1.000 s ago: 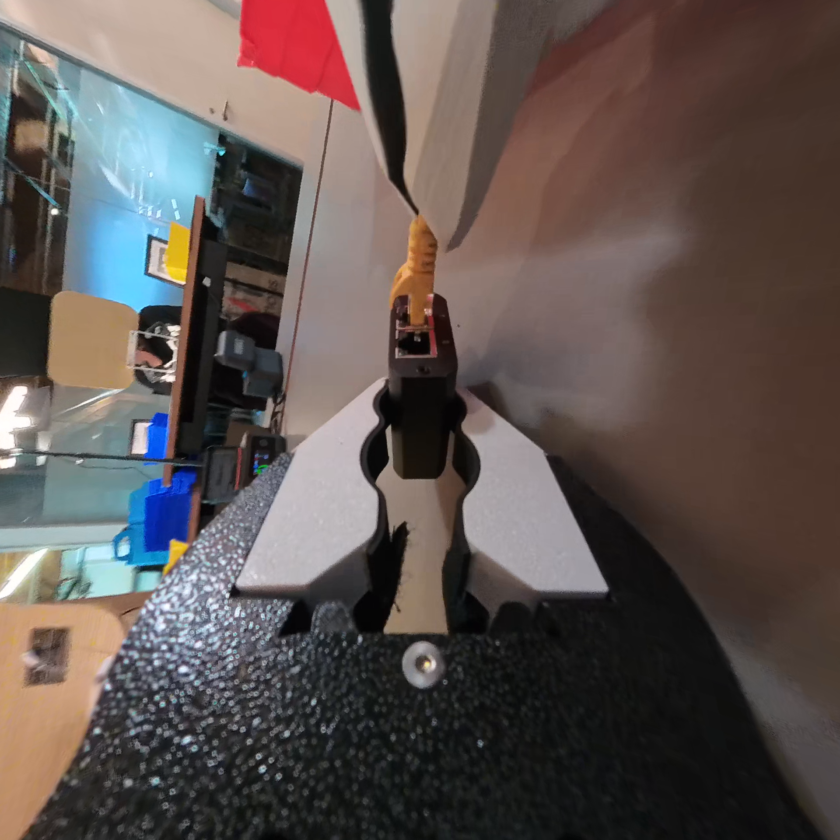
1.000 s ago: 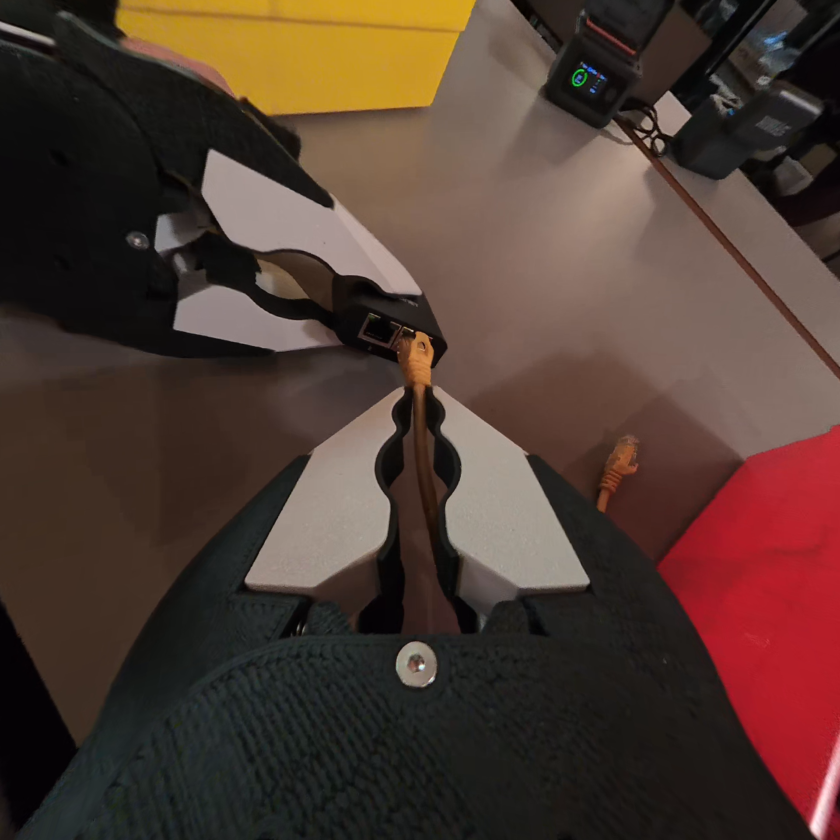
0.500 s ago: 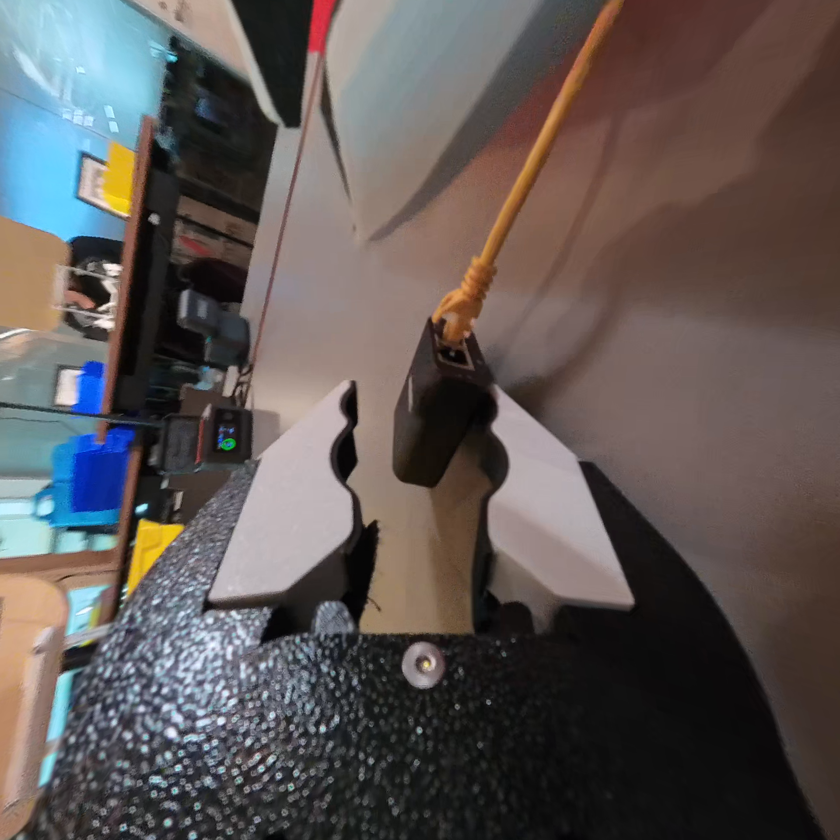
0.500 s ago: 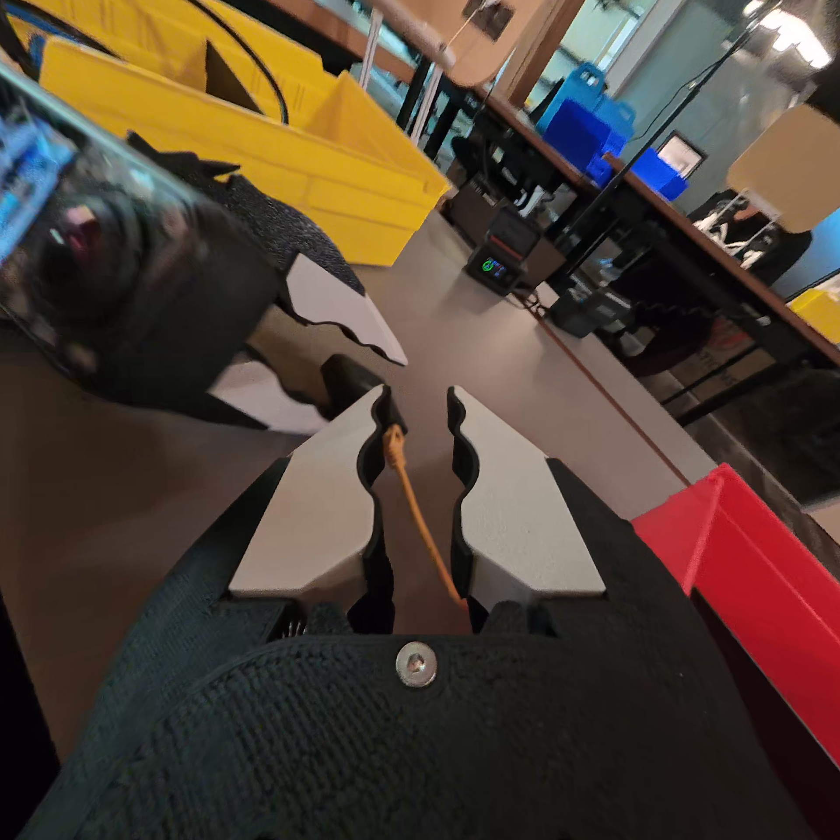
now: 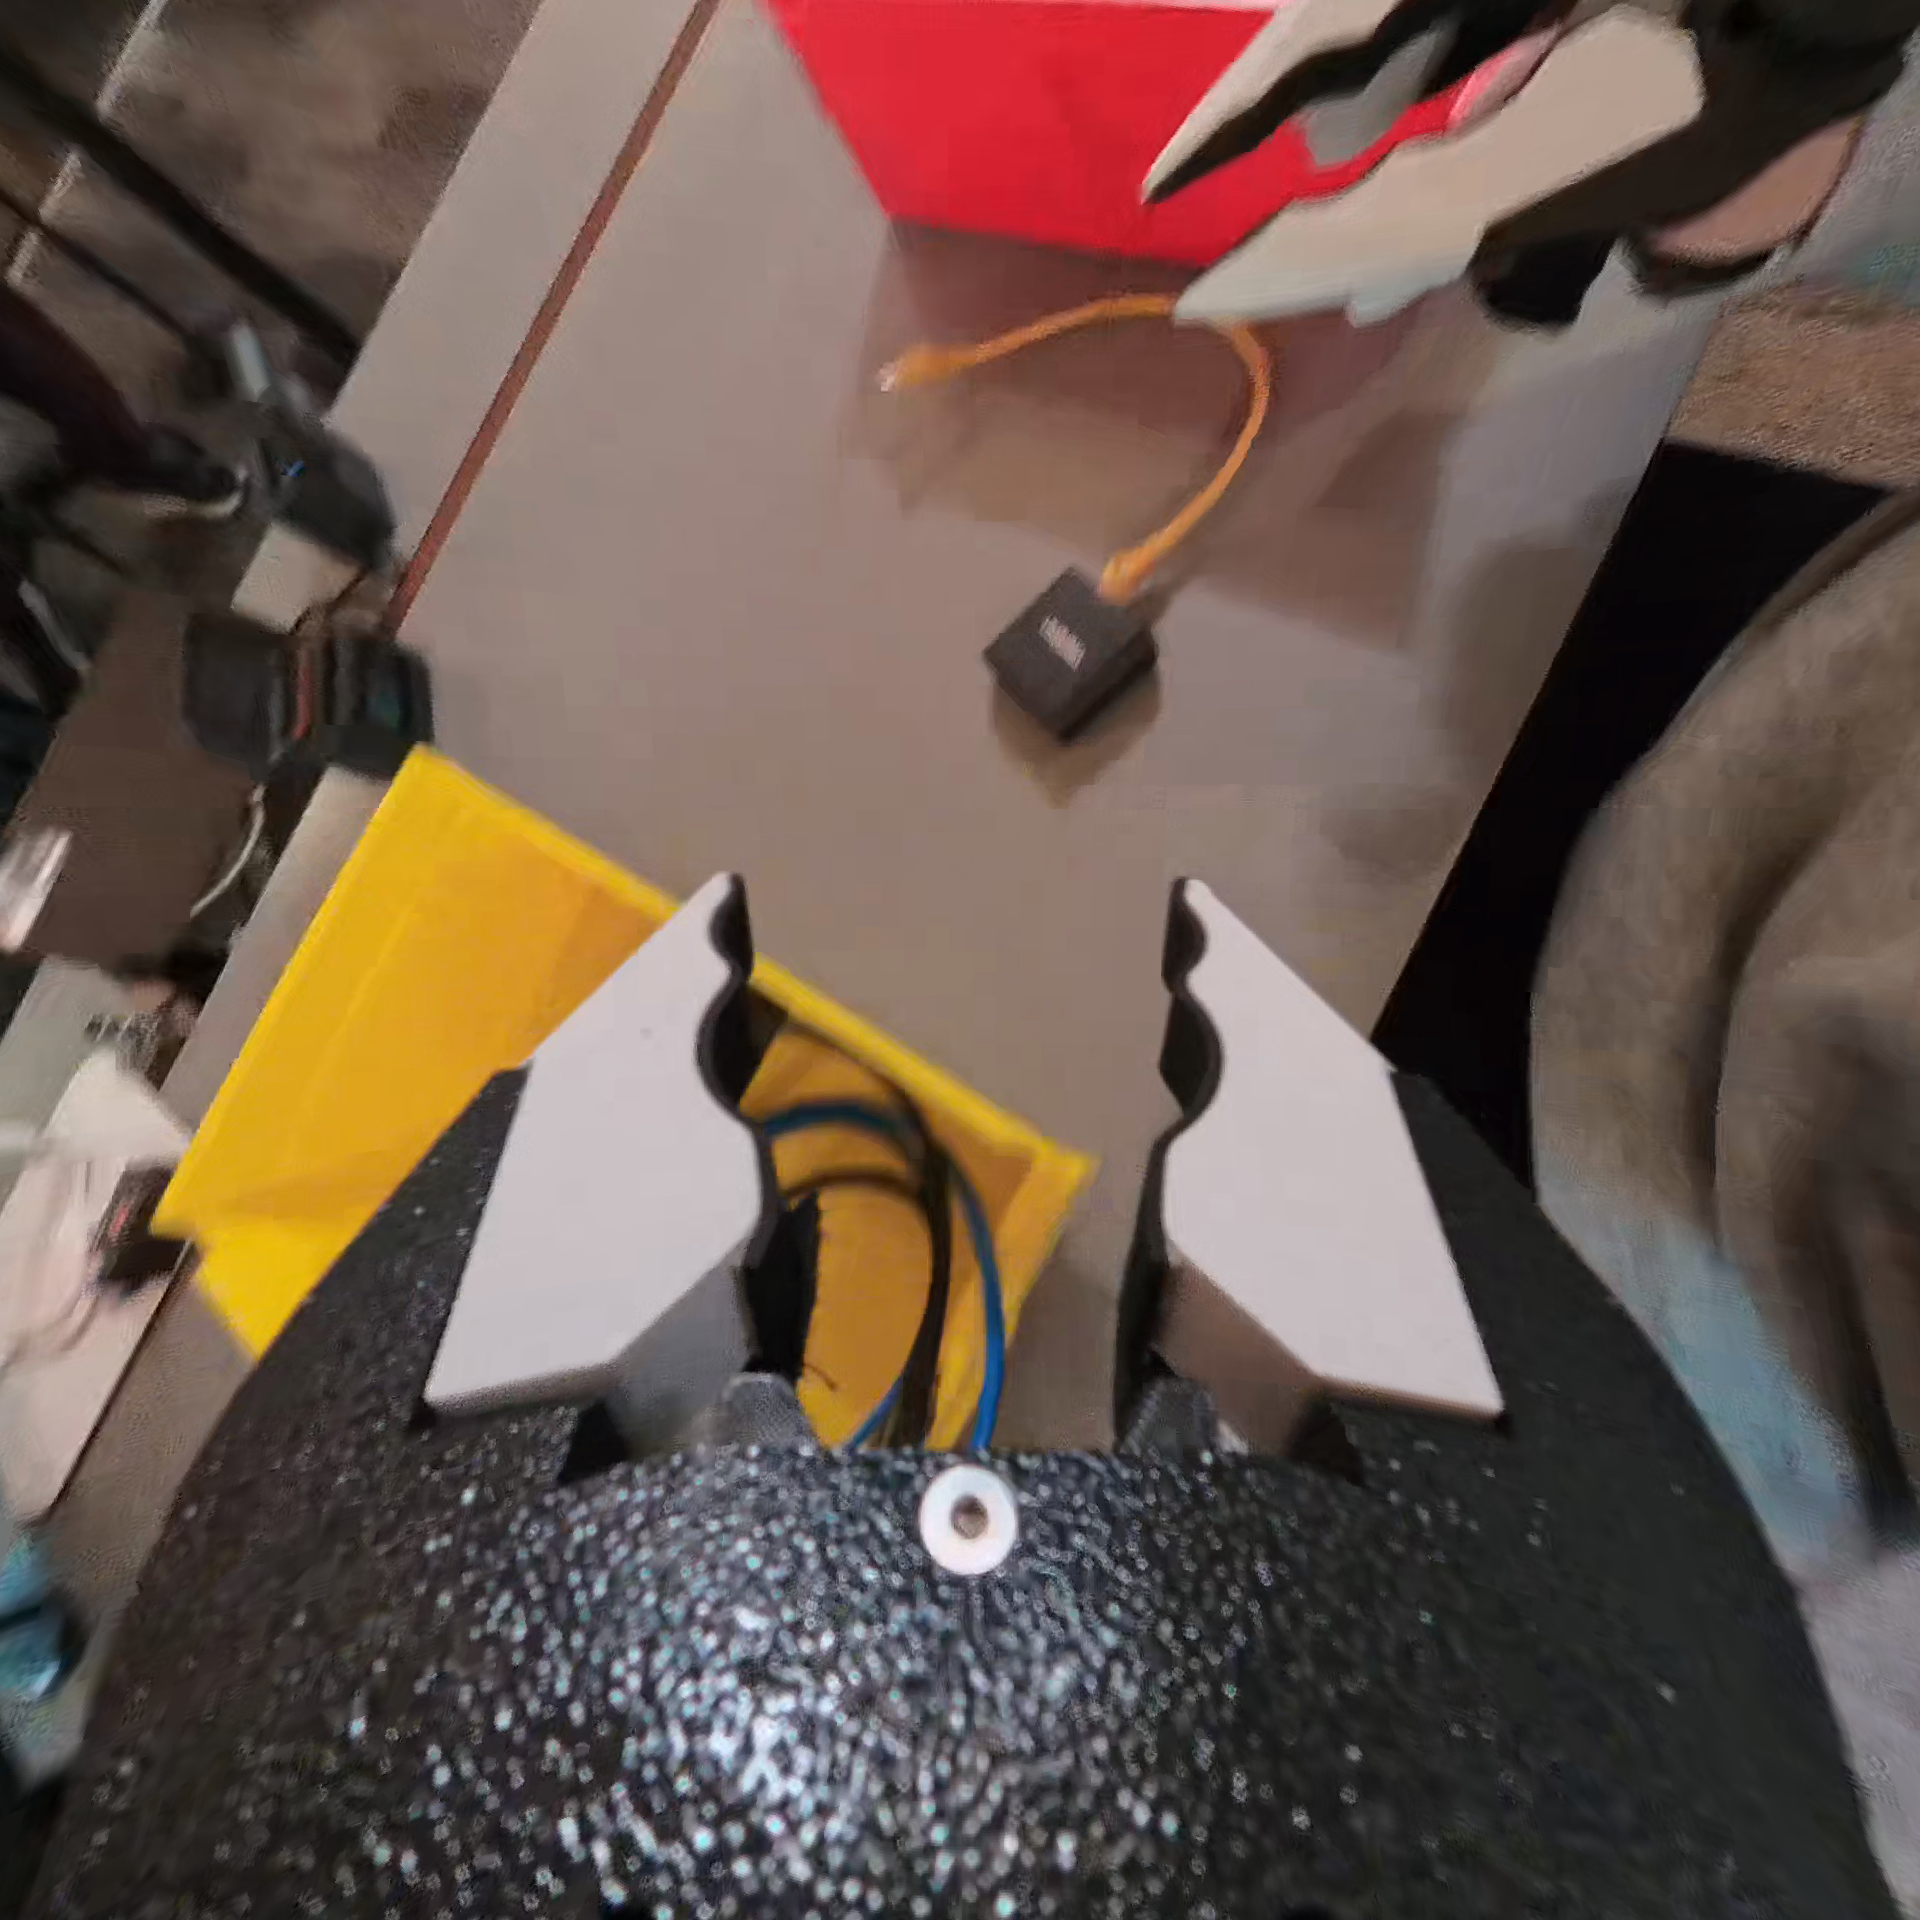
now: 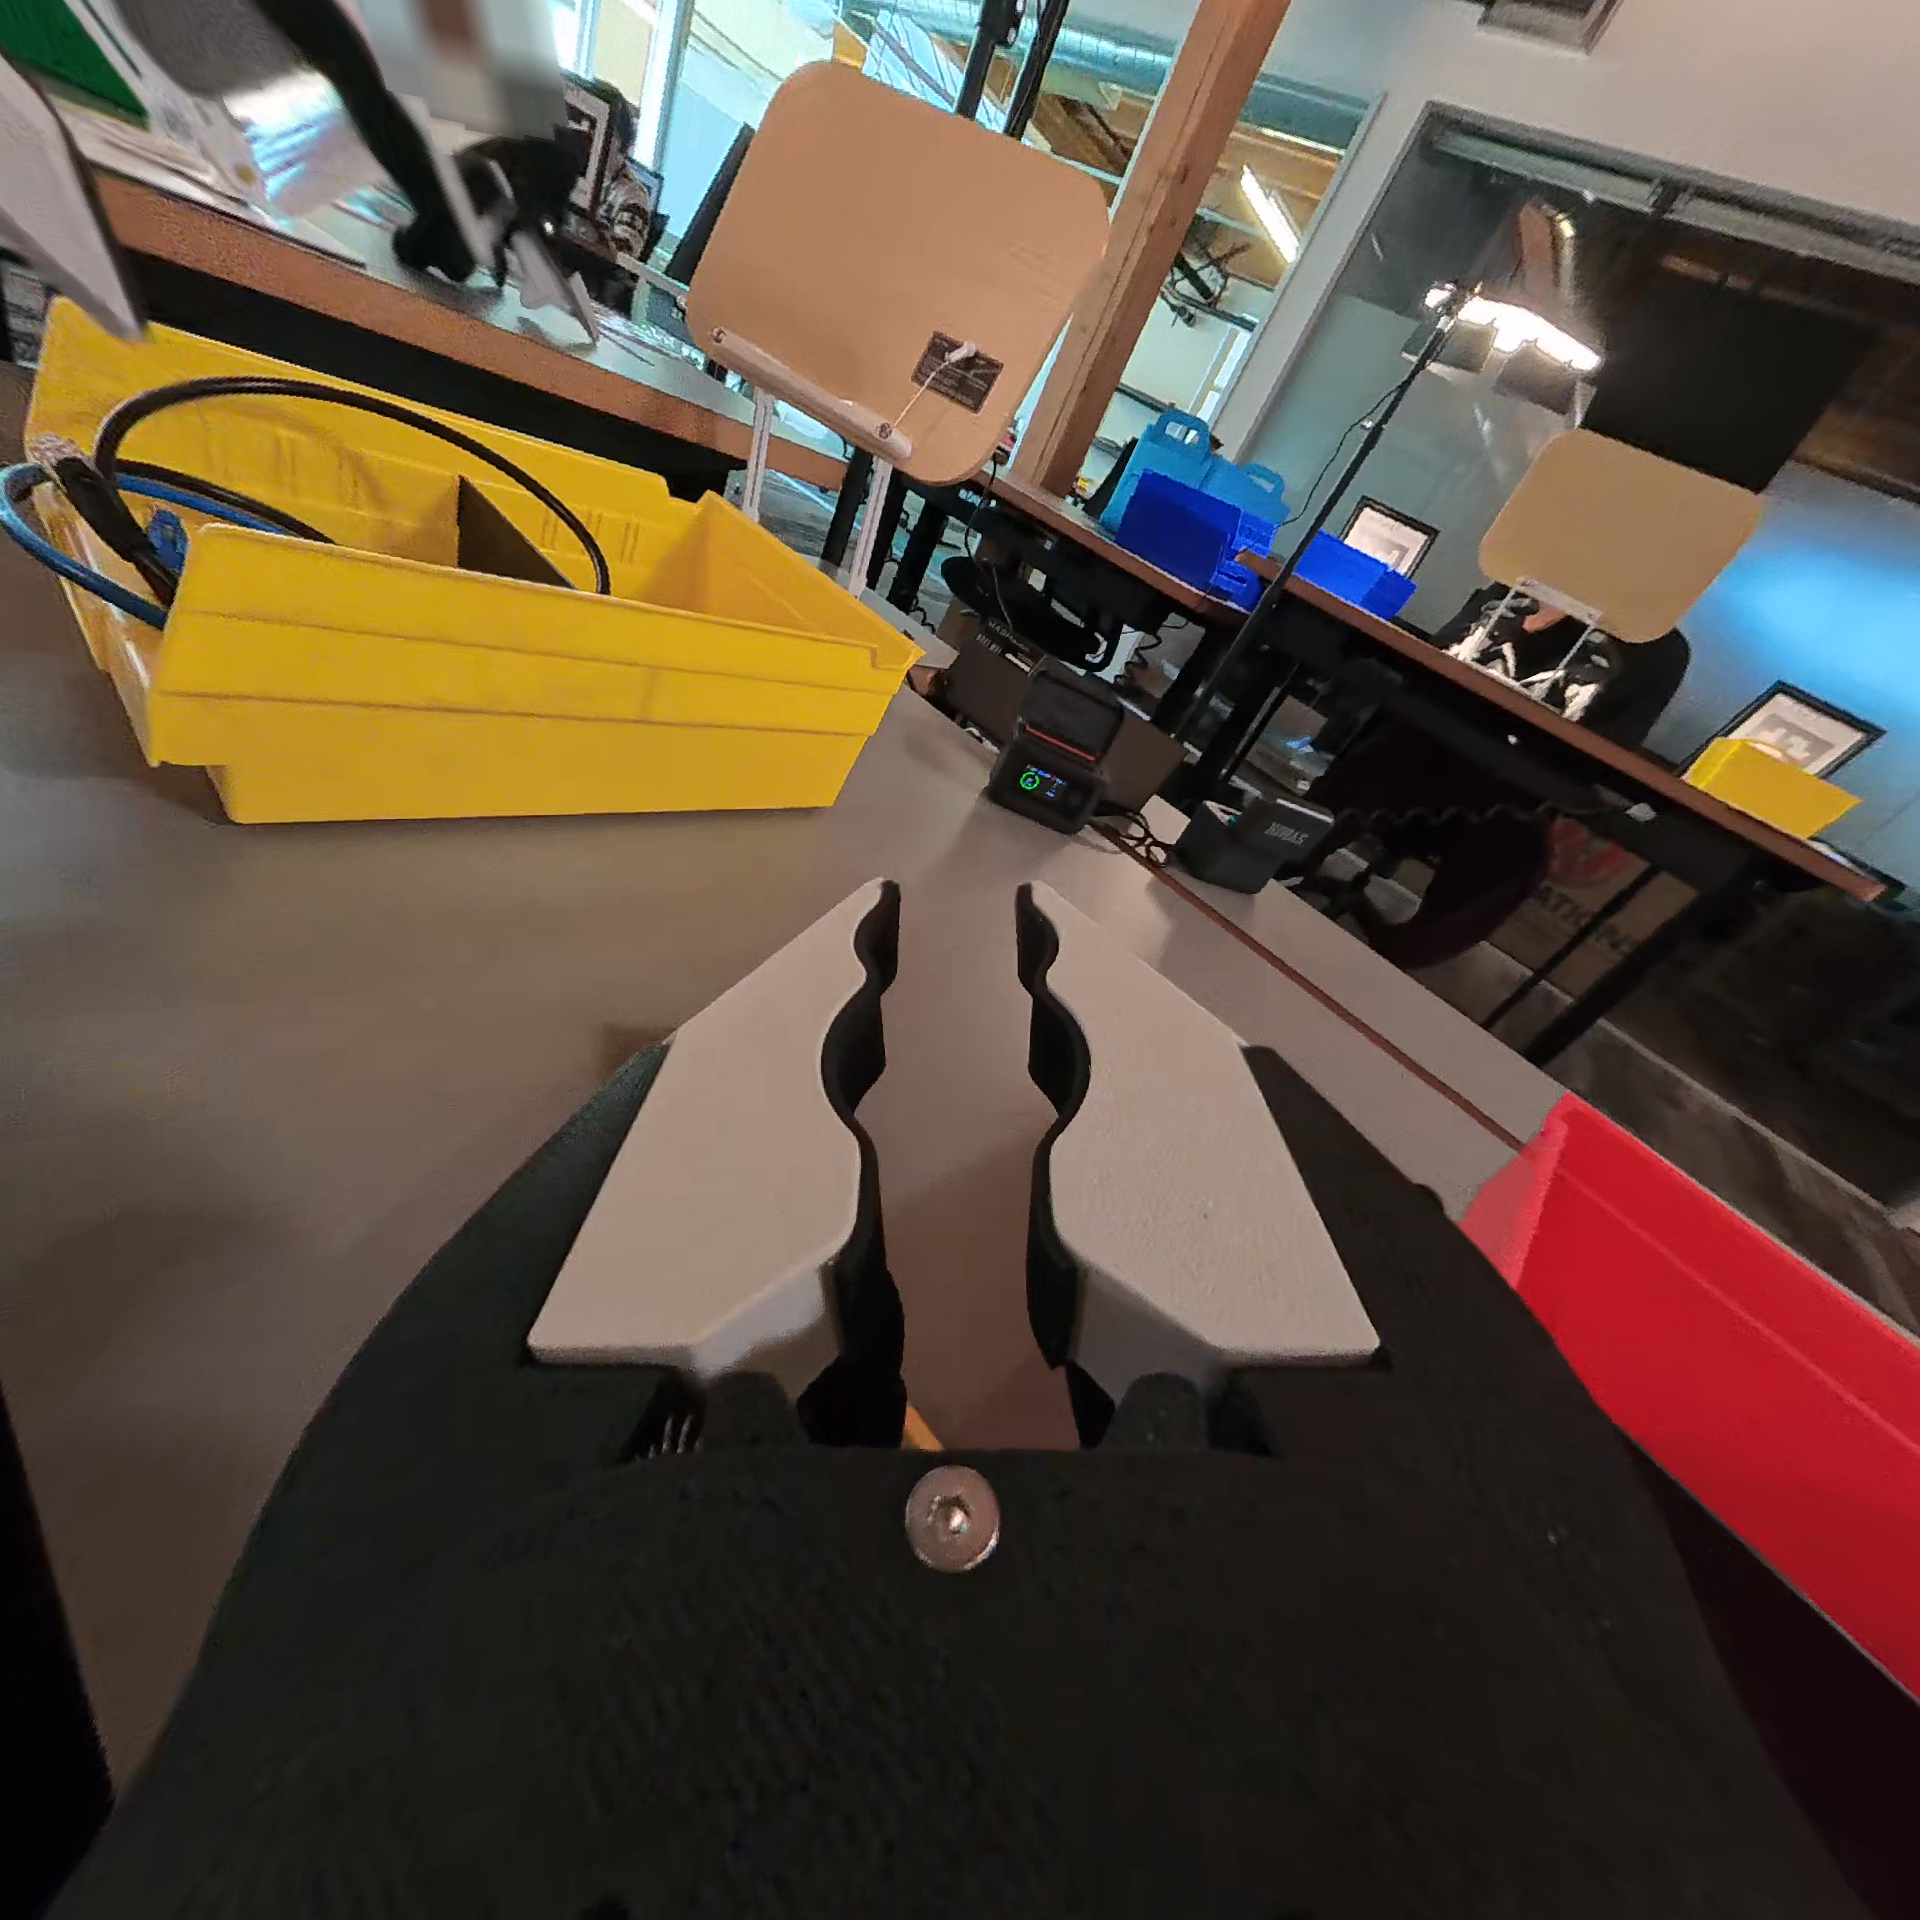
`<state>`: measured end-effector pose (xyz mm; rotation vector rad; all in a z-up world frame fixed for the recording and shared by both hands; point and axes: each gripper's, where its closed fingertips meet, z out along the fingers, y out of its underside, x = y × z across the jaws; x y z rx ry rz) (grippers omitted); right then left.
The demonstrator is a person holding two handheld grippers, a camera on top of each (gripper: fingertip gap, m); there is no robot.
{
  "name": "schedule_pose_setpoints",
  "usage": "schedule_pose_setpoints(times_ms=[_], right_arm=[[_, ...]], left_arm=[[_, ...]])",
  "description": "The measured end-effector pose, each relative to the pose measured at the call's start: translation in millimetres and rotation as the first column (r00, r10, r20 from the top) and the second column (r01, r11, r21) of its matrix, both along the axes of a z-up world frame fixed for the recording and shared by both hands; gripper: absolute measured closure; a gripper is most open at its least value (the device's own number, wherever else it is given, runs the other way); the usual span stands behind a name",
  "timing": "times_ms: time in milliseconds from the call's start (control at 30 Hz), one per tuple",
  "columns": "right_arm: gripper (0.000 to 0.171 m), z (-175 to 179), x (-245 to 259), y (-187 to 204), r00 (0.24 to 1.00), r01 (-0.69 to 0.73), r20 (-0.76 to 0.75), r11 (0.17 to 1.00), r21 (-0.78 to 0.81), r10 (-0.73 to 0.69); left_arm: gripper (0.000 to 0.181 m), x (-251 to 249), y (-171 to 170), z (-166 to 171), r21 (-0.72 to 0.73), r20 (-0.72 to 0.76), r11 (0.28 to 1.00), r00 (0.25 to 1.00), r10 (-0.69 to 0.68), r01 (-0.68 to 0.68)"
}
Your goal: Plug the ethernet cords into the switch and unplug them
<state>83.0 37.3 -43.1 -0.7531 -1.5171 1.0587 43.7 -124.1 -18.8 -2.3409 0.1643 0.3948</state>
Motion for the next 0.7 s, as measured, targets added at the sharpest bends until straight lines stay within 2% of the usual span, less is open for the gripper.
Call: schedule_pose_setpoints(times_ms=[67,133,300,467,700], right_arm=[[0.151,-2.9,-1.3,-1.2,1.000,-0.009,0.018,1.000,-0.018,0.009],[0.151,-6.0,-2.5,-3.3,0.999,-0.021,0.036,0.999,-0.035,0.022],[0.151,-15.1,-5.1,-7.5,0.996,-0.035,0.075,0.999,-0.040,0.038],[0.151,-20.7,-6.4,-10.7,0.995,-0.046,0.093,0.999,-0.007,0.047],[0.151,-25.2,-8.7,-8.9,0.992,-0.049,0.118,0.999,-0.009,0.050]], left_arm=[[0.115,-12.4,-42.5,-1.8,-0.033,0.010,0.999,0.999,0.041,-0.041],[0.124,-18.8,-78.0,-12.2,-0.085,0.079,0.994,0.994,0.077,-0.070],[0.131,-37.5,-119.6,-38.0,-0.126,0.260,0.980,0.948,0.184,-0.156],[0.140,-49.8,-138.0,-74.2,-0.252,0.316,0.949,0.911,0.264,-0.188],[0.153,-49.0,-133.8,-89.7,-0.252,0.365,0.958,0.904,0.223,-0.135]])
